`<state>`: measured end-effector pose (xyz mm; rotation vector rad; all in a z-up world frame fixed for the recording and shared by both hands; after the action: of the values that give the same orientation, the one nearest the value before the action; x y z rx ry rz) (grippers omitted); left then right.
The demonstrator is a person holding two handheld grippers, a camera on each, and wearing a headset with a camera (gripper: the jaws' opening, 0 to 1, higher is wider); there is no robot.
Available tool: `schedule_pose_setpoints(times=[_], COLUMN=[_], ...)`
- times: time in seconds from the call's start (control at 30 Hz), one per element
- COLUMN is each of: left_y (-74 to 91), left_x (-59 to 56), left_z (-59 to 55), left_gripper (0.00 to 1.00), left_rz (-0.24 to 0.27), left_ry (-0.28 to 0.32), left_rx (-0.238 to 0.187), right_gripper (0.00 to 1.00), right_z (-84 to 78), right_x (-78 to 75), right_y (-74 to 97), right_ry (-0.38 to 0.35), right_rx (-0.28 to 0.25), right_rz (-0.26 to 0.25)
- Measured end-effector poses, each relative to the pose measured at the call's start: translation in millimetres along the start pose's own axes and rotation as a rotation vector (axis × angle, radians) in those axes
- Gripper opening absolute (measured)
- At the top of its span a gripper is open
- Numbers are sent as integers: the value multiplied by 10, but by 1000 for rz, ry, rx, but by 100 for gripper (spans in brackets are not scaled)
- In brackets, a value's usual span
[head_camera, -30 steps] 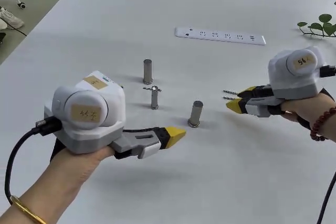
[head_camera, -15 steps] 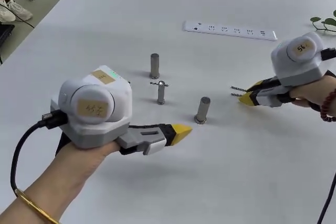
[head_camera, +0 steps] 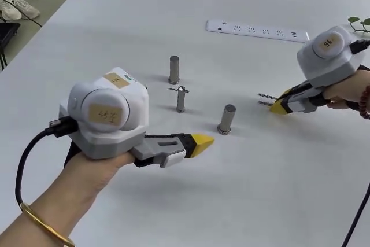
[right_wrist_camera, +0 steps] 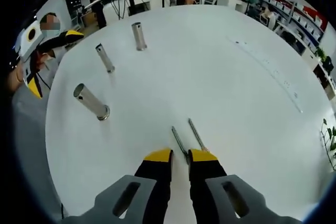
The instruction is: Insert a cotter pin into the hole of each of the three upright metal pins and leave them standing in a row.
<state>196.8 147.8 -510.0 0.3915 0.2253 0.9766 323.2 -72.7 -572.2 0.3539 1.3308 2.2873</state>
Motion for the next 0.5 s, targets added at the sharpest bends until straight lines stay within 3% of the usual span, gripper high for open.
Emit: schedule_pose_setpoints(times=[0.07, 0.17, 0.37, 0.5], left_y=[1, 6, 14, 19], left_x=[1, 12, 32, 34], left_z=[-1, -8, 1, -3], left_gripper=[91, 90, 90, 88], left_rz=[-1, 2, 10, 12], left_ry=[1, 2, 0, -2], left_rx=[0, 5, 2, 6], right_gripper=[6, 3, 0, 0], right_z=[-8, -52, -65, -47], right_x=[13, 13, 74, 100], right_y=[7, 16, 35, 31], right_ry=[-5, 60, 22, 74], right_rx=[18, 69, 124, 163], right_rz=[-1, -3, -29, -43])
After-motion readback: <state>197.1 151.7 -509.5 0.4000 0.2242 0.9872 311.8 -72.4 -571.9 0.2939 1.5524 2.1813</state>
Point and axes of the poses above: the centre of the closed fingertips' face, and the gripper's own axes: y roughly backward along the fingers, x roughly to its left, z roughly out of its top, the point moved 4 cm from there along y, roughly backward along the fingers
